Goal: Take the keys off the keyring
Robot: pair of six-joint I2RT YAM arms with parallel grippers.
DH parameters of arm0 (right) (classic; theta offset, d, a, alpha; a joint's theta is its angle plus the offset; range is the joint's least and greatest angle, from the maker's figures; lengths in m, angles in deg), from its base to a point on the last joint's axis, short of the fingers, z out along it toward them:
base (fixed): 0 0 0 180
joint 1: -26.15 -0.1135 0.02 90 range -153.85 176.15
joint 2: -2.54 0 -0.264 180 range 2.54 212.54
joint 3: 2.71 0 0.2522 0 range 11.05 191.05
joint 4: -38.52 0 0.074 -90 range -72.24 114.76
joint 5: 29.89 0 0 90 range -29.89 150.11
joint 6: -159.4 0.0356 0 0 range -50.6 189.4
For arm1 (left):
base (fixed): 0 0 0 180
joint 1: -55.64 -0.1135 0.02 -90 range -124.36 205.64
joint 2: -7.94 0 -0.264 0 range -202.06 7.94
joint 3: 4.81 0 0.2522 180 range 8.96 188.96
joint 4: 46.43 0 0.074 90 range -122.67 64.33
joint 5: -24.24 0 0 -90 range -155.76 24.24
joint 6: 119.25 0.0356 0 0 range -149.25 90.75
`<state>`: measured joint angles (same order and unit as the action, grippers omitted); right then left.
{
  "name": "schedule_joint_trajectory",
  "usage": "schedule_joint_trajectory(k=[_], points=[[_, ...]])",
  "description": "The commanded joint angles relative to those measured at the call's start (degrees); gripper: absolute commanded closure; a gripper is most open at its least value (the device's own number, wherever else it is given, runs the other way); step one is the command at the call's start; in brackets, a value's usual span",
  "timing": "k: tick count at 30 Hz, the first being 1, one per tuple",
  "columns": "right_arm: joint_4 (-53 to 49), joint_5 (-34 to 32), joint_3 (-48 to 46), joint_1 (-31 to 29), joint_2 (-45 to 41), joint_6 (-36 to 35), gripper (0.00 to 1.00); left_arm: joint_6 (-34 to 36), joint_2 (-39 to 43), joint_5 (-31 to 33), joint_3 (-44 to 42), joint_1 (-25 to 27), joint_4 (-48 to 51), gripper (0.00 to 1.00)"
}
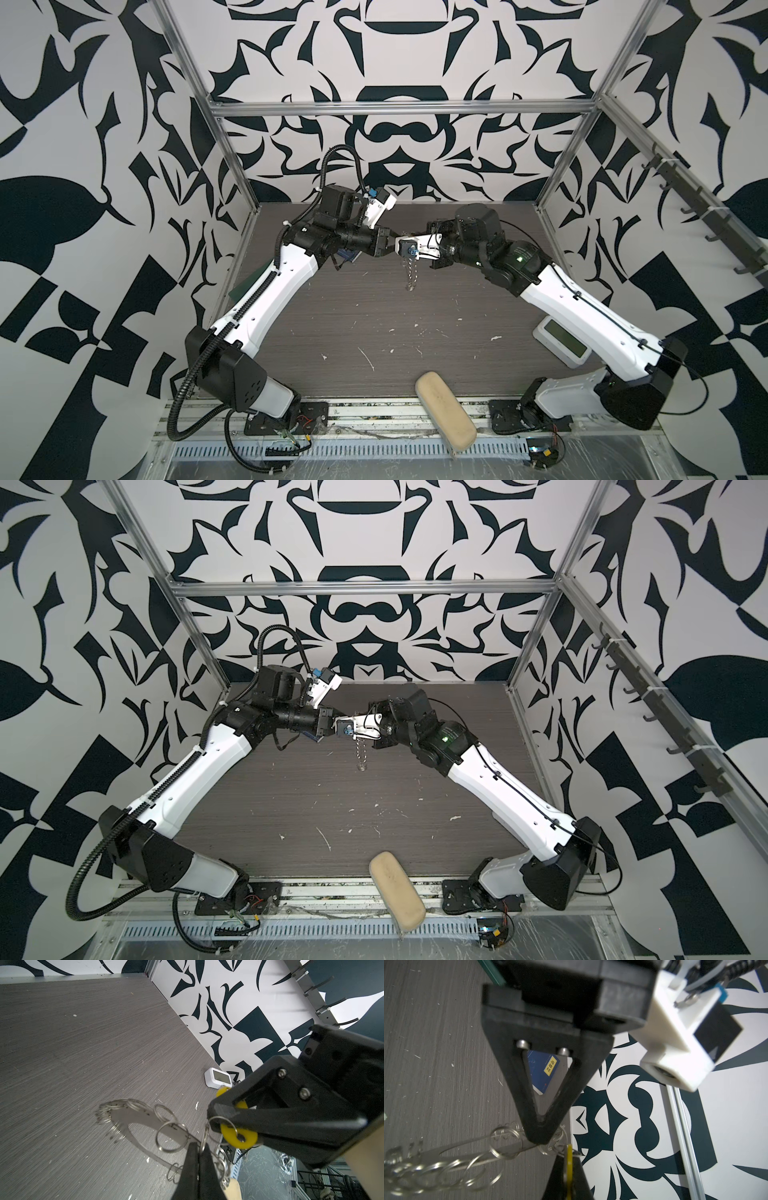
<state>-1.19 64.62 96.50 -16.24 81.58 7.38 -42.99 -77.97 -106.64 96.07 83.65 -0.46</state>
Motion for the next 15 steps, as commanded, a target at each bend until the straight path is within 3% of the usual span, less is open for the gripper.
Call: schedule_joint_trajectory(k=[1, 9, 15], points=[[5.7, 7.1, 6.9, -1.1, -3.1, -0.8, 1.0, -1.3, -3.0, 7.5, -0.6, -2.1, 4.8, 1.0], [3.2, 9.0, 10.7, -1.9, -1.3, -4.4, 1.0, 0.4, -3.9, 5.6, 1.0, -2.1, 3.3, 1.0], [7.4, 2.1, 10.7, -2.0, -0.7, -15.5, 1.0, 0.5, -6.1, 4.2, 5.0, -1.9, 0.3, 1.0]])
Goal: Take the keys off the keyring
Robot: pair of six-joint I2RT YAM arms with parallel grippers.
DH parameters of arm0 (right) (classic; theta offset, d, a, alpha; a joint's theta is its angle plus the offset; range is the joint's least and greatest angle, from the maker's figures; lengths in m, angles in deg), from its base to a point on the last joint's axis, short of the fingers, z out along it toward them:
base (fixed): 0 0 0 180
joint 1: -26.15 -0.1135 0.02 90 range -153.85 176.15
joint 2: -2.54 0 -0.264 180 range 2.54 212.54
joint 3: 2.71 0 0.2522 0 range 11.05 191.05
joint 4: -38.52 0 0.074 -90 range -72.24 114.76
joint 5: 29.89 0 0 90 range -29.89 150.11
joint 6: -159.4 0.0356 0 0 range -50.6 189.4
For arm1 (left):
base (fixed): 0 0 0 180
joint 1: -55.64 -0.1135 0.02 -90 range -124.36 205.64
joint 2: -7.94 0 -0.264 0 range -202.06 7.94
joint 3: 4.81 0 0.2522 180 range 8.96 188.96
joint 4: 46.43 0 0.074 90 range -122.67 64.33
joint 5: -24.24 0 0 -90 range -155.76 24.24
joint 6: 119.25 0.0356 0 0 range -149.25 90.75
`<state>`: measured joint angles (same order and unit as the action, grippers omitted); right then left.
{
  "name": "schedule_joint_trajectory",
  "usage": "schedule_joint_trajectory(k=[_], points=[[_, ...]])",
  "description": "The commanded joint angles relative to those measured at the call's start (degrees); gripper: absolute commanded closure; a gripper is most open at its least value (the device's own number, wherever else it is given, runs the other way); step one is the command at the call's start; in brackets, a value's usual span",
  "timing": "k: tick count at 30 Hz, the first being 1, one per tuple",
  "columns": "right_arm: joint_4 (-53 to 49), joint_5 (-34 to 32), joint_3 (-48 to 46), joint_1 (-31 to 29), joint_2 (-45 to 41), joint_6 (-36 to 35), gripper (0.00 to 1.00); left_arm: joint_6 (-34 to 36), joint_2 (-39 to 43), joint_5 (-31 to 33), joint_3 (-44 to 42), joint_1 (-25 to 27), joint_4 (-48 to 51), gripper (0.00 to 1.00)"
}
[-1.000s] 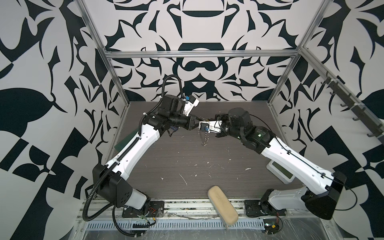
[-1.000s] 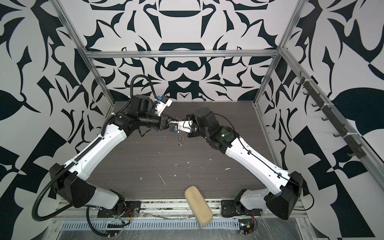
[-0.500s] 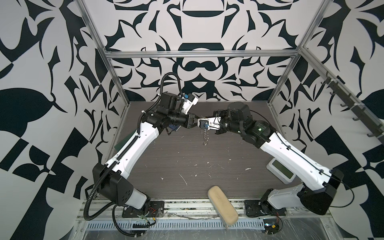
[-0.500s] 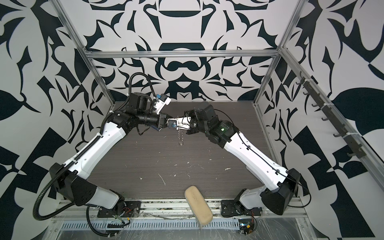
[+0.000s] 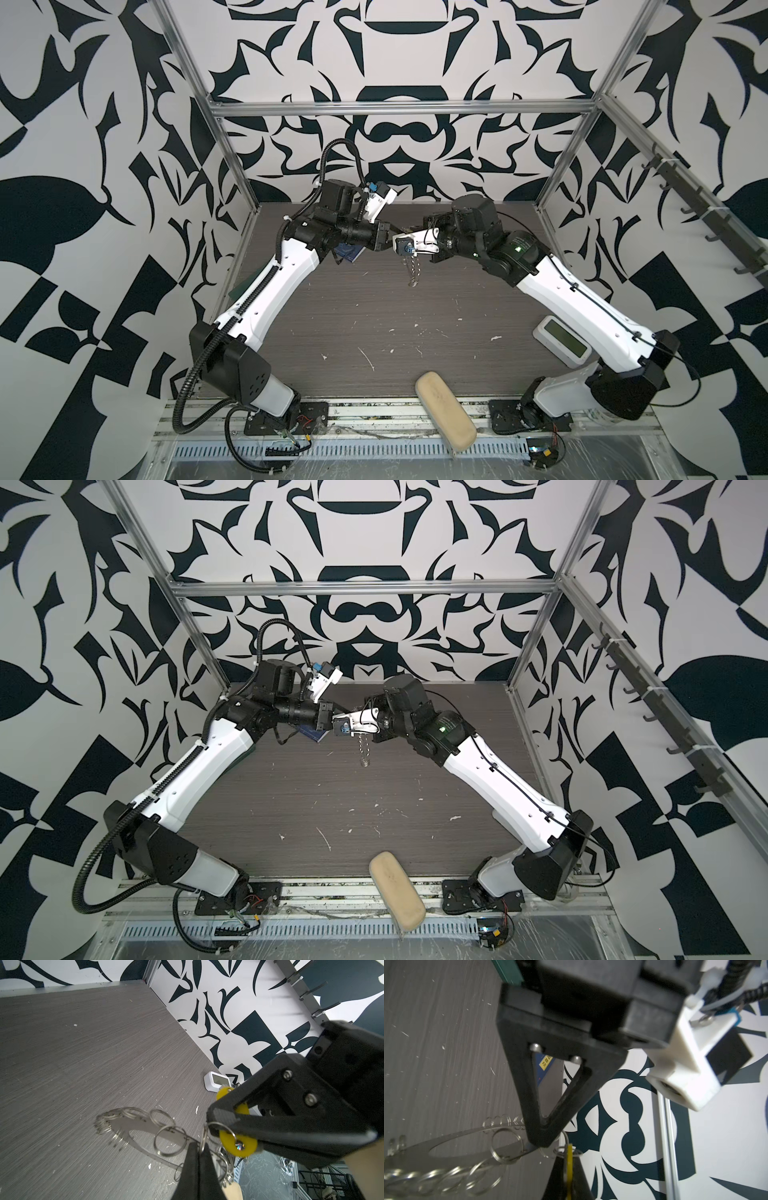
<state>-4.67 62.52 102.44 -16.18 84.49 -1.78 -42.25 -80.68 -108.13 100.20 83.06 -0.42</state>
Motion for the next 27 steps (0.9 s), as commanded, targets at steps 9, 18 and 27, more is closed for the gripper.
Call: schedule_joint_trajectory(k=[9, 18, 27], points=[[12.7, 2.6, 11.1, -2.1, -0.5, -14.4, 1.0, 0.0, -9.7, 4.8, 11.8, -0.1, -3.8, 1.0], [25.1, -3.2, 8.9, -1.8, 0.5, -22.8, 1.0, -0.7, -14.1, 3.0, 21.2, -0.1, -9.7, 1.0], [33.8, -5.1, 7.3, -1.4, 1.5, -29.8, 0.87, -2.6, -14.7, 2.3, 23.0, -1.0, -14.8, 1.0]])
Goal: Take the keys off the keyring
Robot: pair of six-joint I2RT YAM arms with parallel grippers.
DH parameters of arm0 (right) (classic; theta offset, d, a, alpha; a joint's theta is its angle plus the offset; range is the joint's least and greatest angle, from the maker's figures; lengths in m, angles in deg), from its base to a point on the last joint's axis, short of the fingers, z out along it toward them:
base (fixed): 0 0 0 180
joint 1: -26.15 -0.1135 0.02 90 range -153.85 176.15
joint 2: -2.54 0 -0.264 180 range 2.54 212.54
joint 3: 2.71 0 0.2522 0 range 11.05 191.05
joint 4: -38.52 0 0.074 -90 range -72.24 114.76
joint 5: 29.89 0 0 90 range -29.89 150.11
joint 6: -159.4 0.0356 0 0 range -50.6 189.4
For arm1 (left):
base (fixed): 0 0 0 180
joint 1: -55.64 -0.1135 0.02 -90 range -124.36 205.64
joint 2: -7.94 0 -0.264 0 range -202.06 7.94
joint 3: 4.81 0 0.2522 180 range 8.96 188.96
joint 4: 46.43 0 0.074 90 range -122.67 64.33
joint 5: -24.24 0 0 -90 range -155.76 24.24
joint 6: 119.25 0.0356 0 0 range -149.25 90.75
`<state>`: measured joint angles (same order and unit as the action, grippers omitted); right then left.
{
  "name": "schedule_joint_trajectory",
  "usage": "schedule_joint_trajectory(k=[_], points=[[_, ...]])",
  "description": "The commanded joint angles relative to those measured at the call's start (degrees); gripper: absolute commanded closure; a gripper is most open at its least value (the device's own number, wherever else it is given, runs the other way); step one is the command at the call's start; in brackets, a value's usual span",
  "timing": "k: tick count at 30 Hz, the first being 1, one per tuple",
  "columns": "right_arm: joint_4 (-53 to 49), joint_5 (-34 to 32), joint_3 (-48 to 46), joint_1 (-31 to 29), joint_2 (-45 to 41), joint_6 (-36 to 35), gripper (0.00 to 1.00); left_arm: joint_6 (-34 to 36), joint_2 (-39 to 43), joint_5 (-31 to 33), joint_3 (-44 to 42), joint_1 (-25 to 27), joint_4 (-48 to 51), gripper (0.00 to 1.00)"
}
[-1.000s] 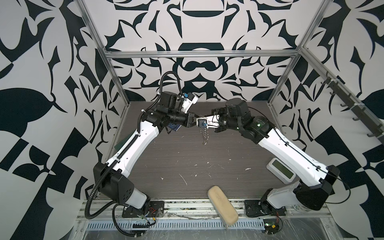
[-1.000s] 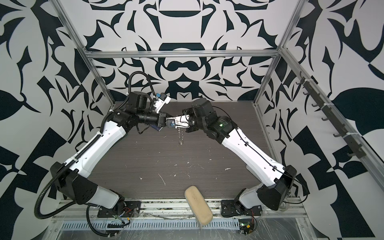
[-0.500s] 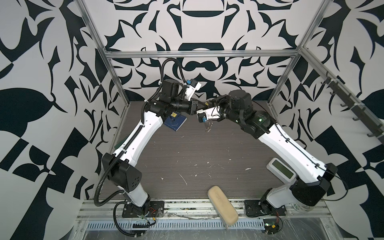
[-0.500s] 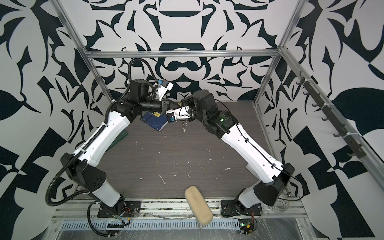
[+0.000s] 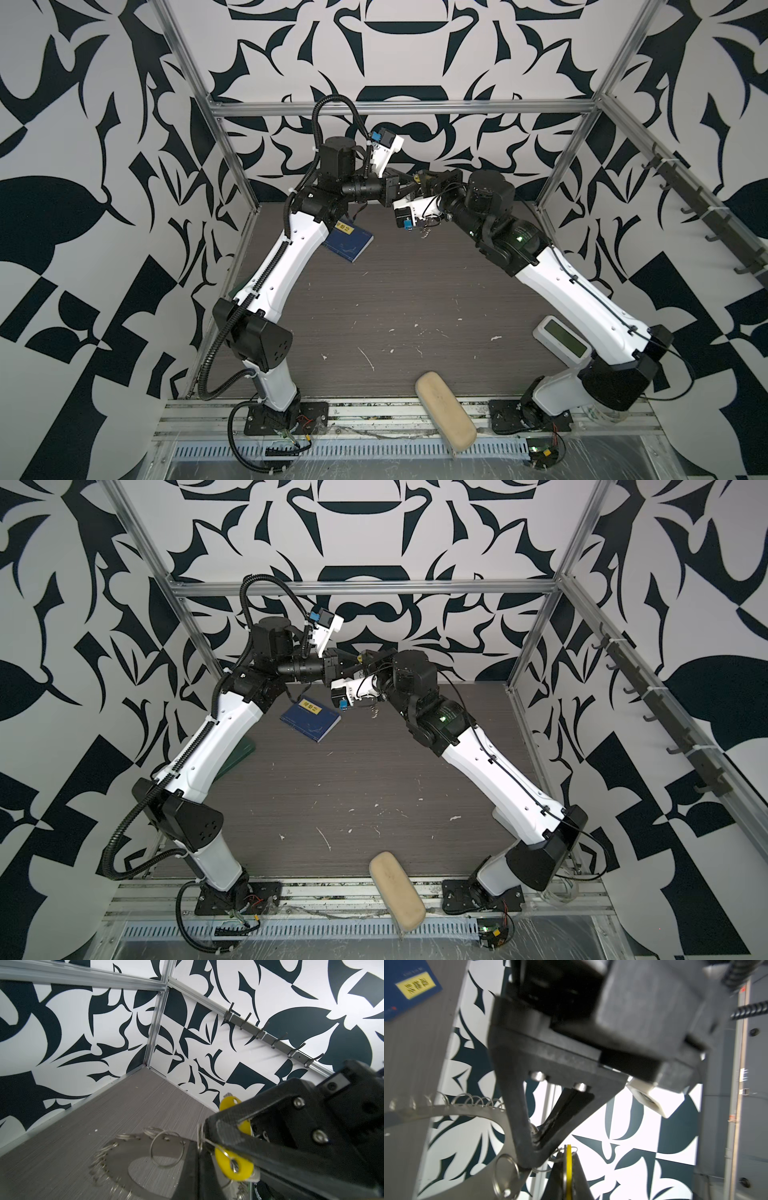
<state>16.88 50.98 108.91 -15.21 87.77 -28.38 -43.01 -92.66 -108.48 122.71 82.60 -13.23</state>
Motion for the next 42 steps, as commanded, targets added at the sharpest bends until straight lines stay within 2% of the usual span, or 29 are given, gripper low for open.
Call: schedule_joint_trajectory(k=[1, 4, 10, 16, 22, 26, 34, 37, 42], points=[[12.7, 6.2, 0.8, -2.3, -1.8, -3.6, 0.84, -2.0, -2.9, 2.6, 0.7, -0.7, -2.3, 1.0], [15.3, 5.8, 0.6, -2.3, -1.7, -4.0, 0.76, -2.4, -3.3, 2.3, 1.6, -0.9, -2.6, 1.0], [15.6, 5.1, 1.2, -2.3, -1.7, -5.7, 0.7, -3.7, -3.3, 1.8, 1.4, -1.1, -4.4, 1.0], [18.3, 9.1, -0.2, -2.8, -3.6, -3.4, 0.6, -5.8, -3.1, 0.4, 0.0, -1.8, -9.0, 1.0], [13.6, 8.9, 4.8, -2.7, -6.2, 11.1, 0.6, -6.1, -2.3, -1.3, -1.3, -3.1, -11.7, 1.0], [10.9, 8.0, 5.6, -2.0, -8.4, 18.2, 0.6, -5.8, -1.1, -2.4, -3.4, -3.8, -13.5, 1.0], [-0.6, 7.6, 10.6, 4.6, -7.8, 34.7, 0.59, -5.1, 3.6, -5.7, -13.7, -4.2, -25.4, 1.0], [-5.2, 11.5, 11.2, 7.4, -8.1, 40.8, 0.6, -4.8, 6.1, -6.9, -19.8, -4.2, -33.0, 1.0], [-16.1, 25.2, 13.6, 12.6, -7.6, 48.8, 0.63, -4.7, 8.0, -8.9, -24.8, -4.3, -38.9, 1.0]])
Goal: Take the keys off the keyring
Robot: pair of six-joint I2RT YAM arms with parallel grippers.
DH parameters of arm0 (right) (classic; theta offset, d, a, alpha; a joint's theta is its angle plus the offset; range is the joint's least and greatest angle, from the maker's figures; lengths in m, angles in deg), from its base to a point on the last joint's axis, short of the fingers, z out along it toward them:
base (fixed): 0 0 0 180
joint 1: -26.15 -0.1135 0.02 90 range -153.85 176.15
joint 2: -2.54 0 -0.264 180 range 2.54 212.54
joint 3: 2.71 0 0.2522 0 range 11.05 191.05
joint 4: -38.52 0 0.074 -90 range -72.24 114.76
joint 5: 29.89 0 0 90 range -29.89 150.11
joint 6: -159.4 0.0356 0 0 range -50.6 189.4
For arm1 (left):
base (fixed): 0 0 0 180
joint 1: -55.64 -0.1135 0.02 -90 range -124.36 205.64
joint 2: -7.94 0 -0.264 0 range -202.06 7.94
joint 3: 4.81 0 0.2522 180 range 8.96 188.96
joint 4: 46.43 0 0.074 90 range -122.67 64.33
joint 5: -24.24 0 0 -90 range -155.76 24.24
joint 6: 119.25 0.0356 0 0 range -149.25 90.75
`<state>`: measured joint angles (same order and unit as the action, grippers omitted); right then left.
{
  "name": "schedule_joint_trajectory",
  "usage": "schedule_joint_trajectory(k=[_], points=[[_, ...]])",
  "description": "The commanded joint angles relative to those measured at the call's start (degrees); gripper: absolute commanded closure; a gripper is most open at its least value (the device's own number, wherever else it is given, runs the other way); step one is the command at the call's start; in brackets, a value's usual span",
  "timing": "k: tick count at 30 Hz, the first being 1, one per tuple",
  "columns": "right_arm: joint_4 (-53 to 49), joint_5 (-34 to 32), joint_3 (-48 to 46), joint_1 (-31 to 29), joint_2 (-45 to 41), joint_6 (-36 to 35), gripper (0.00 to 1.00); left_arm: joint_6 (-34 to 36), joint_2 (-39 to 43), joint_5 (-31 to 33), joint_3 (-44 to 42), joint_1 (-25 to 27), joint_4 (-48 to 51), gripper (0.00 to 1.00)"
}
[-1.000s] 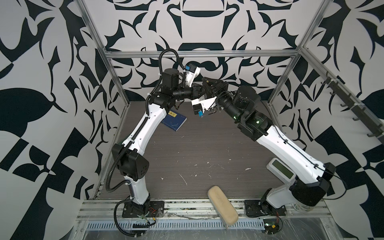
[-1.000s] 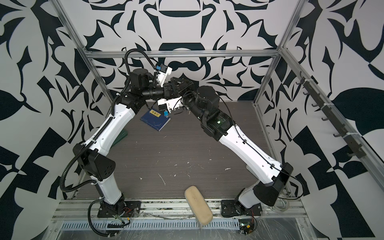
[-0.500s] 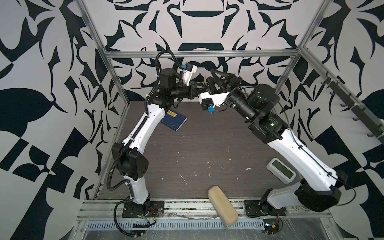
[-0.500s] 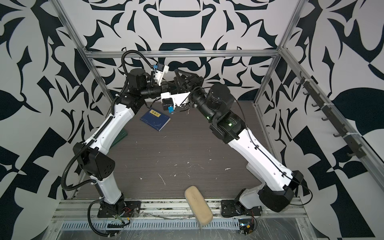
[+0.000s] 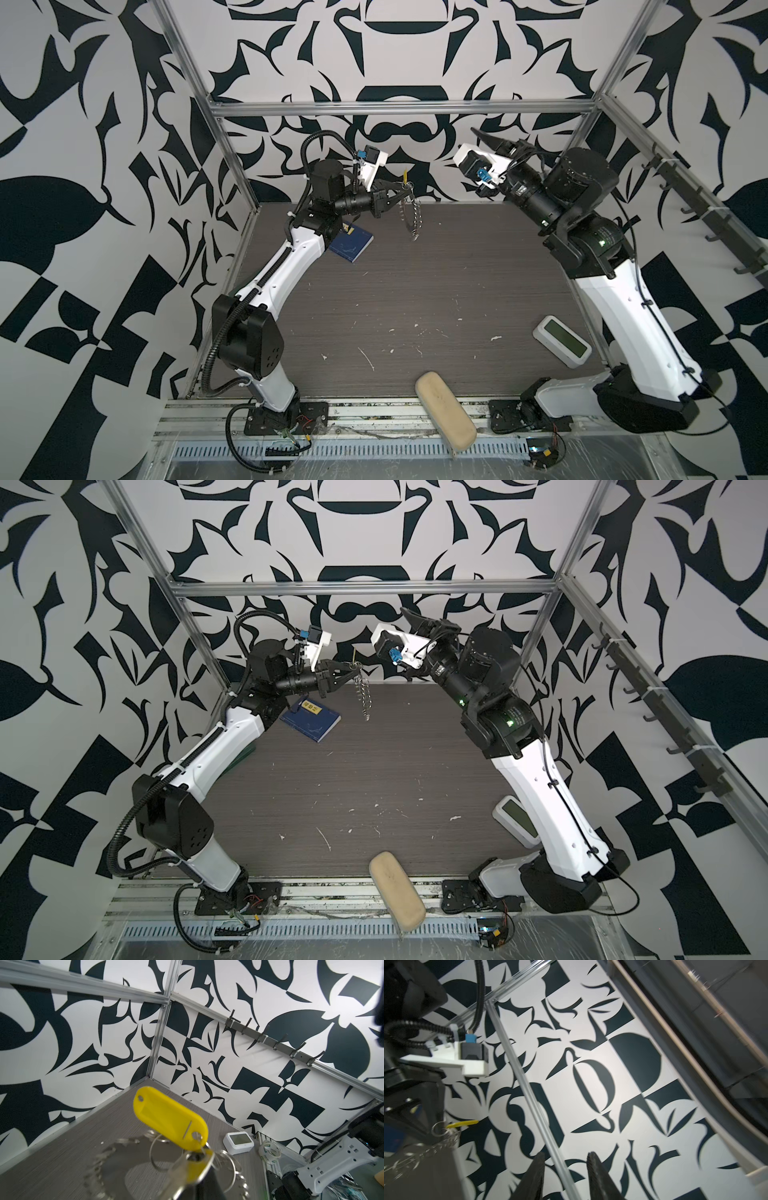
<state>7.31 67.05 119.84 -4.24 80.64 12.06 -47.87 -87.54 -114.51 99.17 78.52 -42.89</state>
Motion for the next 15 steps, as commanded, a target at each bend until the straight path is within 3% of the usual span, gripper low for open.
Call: schedule_joint_trajectory(k=[1, 10, 13, 15], points=[[-8.3, 11.4, 3.0, 2.0, -0.4, 8.8, 0.64, 0.2, 3.4, -3.3, -2.5, -0.2, -11.2, 1.0], [-19.8, 19.7, 6.1, 2.2, 3.0, 15.6, 0.69, 2.6, 8.8, -7.2, -18.8, -0.2, -33.3, 1.0], [-20.4, 22.5, 1.7, 1.9, 1.2, 17.5, 0.72, 8.0, 10.3, -11.0, -25.1, -0.3, -42.5, 1.0], [-17.4, 23.4, -5.1, 0.6, -2.0, 18.5, 0.75, 8.1, 10.8, -10.0, -29.6, -0.3, -50.5, 1.0]])
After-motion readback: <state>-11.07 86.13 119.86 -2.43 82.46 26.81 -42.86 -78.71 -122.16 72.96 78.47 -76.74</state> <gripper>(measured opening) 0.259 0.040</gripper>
